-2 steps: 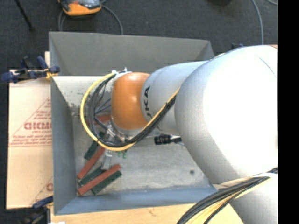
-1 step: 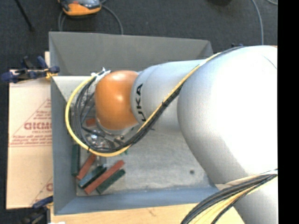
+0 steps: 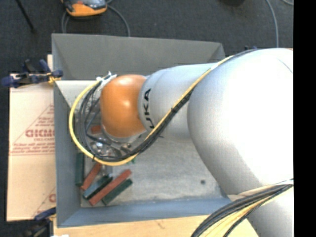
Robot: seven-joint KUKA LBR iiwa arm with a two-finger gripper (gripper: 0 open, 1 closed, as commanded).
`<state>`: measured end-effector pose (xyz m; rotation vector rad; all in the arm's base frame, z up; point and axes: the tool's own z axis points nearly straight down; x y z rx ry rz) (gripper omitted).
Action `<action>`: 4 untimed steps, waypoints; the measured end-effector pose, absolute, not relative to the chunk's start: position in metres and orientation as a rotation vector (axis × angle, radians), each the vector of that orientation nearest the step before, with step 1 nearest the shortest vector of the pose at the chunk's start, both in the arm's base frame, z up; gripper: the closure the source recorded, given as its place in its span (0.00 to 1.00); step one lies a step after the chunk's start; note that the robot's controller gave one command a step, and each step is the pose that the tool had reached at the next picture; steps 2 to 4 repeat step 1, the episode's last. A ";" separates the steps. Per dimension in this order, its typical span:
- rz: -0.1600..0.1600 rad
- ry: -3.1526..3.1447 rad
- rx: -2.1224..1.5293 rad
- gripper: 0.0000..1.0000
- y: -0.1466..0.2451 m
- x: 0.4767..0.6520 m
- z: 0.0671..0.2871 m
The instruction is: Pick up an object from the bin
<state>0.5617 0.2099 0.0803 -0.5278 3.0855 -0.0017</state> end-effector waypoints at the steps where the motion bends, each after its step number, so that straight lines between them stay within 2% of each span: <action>1: 0.002 3.076 -0.570 1.00 0.214 0.555 0.263; 4: 0.002 3.076 -0.570 1.00 0.214 0.555 0.263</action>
Offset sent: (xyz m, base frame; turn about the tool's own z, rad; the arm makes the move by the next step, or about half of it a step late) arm 0.0000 0.0000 0.0000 0.0000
